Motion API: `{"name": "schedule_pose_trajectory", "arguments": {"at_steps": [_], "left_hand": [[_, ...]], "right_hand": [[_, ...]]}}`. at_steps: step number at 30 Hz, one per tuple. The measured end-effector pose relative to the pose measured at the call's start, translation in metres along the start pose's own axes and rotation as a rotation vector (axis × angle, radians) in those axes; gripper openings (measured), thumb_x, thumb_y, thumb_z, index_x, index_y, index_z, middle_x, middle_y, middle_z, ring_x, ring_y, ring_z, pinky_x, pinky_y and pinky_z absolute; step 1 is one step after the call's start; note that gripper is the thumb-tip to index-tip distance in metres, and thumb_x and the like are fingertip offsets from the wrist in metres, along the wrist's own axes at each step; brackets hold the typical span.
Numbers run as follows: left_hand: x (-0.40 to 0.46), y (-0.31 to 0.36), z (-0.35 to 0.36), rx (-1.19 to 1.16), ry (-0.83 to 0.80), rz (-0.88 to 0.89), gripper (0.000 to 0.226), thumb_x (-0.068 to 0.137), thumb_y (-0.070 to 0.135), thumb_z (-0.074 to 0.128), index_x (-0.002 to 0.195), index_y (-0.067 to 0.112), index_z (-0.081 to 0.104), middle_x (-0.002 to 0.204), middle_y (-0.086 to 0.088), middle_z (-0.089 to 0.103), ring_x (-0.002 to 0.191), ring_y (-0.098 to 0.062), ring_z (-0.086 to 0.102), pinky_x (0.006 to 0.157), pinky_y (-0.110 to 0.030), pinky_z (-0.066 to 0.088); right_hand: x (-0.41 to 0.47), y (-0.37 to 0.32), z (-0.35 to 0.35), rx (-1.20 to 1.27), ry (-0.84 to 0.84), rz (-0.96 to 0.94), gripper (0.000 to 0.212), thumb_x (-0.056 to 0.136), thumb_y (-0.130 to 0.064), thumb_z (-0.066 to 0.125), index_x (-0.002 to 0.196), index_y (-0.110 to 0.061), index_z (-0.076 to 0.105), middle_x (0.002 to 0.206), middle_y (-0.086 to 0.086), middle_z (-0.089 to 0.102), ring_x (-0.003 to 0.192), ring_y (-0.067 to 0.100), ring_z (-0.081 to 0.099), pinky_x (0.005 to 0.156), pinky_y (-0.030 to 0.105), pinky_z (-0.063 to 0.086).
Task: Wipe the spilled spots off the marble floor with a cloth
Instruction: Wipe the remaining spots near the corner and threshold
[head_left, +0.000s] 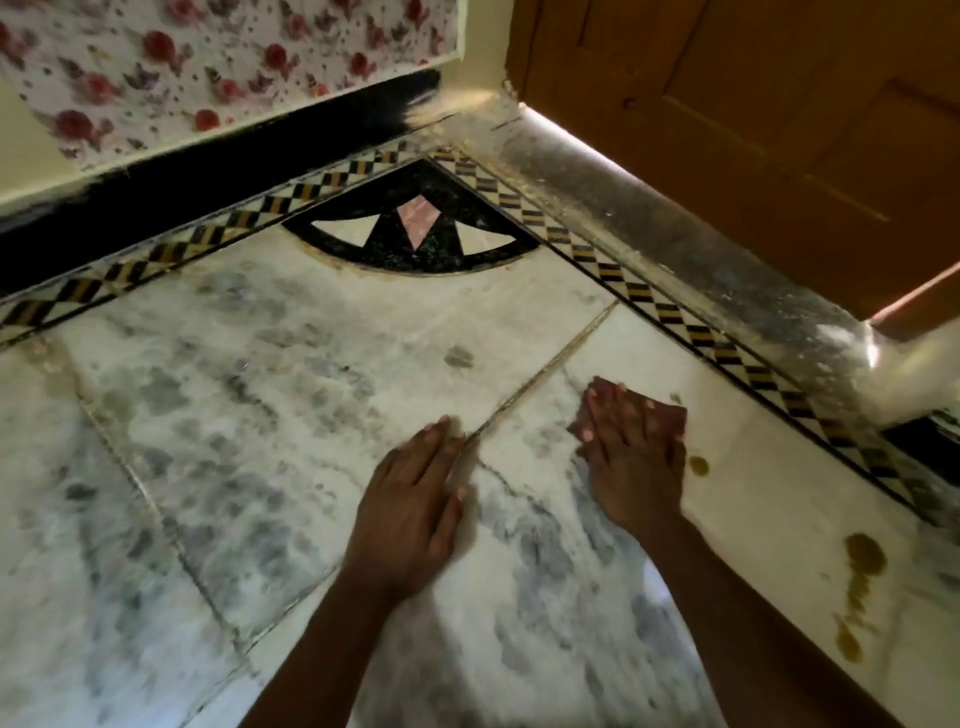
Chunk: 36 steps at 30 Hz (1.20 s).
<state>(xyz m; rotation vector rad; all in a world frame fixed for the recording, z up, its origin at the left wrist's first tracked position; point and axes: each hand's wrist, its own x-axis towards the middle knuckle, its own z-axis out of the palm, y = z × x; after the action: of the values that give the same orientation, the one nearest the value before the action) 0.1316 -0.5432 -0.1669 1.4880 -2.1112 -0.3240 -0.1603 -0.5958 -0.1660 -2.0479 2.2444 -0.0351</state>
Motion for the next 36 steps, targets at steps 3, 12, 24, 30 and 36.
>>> {"name": "schedule_pose_trajectory", "arguments": {"at_steps": [3,12,24,30,36], "left_hand": [[0.009,0.033,0.022,0.034,-0.031,-0.078,0.061,0.105,0.044,0.041,0.159,0.017,0.049,0.171,-0.003,0.04,0.156,-0.021,0.043,0.122,-0.051,0.041],[0.011,0.08,0.053,-0.027,-0.143,0.021,0.072,0.104,0.056,0.042,0.168,0.024,0.032,0.177,0.006,0.025,0.163,-0.01,0.023,0.13,-0.045,0.027],[0.009,0.074,0.061,0.104,-0.167,0.01,0.072,0.105,0.057,0.039,0.168,0.026,0.03,0.178,0.007,0.02,0.164,-0.011,0.02,0.131,-0.044,0.024],[0.01,0.077,0.059,0.107,-0.172,-0.005,0.07,0.105,0.055,0.039,0.167,0.025,0.032,0.178,0.008,0.02,0.165,-0.011,0.019,0.13,-0.046,0.026],[0.011,0.078,0.055,0.091,-0.184,-0.014,0.069,0.104,0.054,0.041,0.167,0.027,0.033,0.178,0.01,0.021,0.164,-0.01,0.02,0.129,-0.047,0.029]], "right_hand": [[0.02,-0.022,0.003,0.003,0.032,0.009,0.062,0.103,-0.048,0.028,0.16,-0.031,0.044,0.166,0.01,0.044,0.15,0.047,0.043,0.115,0.074,0.031],[-0.047,0.059,-0.017,0.079,-0.04,0.026,0.06,0.104,-0.054,0.025,0.163,-0.053,0.015,0.177,-0.012,0.014,0.164,0.025,0.015,0.126,0.055,0.015],[-0.041,0.04,-0.015,0.128,-0.058,-0.155,0.062,0.103,-0.061,0.012,0.164,-0.054,0.011,0.177,-0.02,0.004,0.165,0.014,0.001,0.129,0.05,0.006],[0.009,0.039,-0.018,0.254,-0.021,0.199,0.059,0.109,-0.056,0.017,0.167,-0.047,0.009,0.179,-0.011,0.004,0.166,0.023,-0.003,0.131,0.055,-0.002],[-0.023,0.053,-0.017,0.128,-0.057,-0.093,0.064,0.103,-0.06,0.011,0.165,-0.047,0.019,0.179,-0.01,0.009,0.166,0.02,0.0,0.13,0.054,0.004]]}}
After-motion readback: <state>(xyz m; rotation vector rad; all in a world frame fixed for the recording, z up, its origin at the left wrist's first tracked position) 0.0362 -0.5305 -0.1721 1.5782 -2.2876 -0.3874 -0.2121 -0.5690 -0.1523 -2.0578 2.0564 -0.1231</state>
